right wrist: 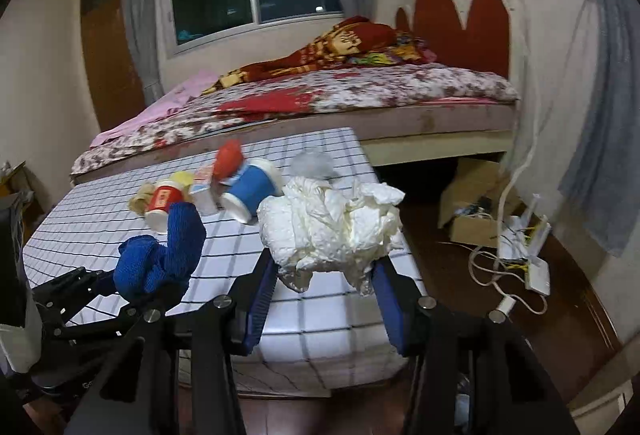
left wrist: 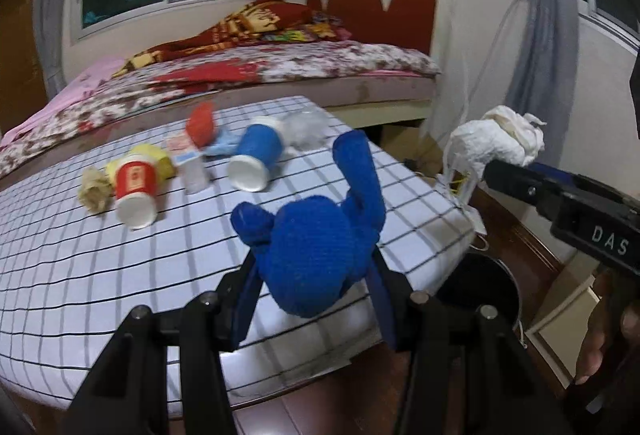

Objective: Collect trash
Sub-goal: 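Carry the plush toy and tissue wad over the bin and release them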

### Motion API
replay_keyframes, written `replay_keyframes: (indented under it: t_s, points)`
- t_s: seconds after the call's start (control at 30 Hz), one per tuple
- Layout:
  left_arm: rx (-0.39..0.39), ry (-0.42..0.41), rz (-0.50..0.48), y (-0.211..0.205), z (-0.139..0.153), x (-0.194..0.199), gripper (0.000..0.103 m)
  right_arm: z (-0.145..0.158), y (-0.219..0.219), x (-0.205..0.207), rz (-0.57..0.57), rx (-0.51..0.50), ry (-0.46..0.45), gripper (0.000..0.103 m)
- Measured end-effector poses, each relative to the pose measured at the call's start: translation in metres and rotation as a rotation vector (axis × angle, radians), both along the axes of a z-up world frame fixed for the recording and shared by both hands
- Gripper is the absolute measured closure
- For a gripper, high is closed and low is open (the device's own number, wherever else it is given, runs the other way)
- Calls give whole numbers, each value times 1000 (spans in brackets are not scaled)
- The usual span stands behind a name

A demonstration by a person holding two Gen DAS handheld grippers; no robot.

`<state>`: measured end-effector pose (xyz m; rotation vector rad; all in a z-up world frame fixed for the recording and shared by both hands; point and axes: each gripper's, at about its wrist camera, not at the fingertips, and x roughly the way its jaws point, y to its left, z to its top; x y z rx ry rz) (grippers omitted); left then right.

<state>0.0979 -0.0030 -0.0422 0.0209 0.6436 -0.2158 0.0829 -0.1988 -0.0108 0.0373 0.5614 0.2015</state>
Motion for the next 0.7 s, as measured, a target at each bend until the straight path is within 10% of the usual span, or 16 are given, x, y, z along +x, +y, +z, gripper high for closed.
replay_keyframes:
  t_s: [0.7]
  points:
    - [-9, 88, -282, -147, -26, -7, 52, -32, -153, -43, -221, -2, 90, 53]
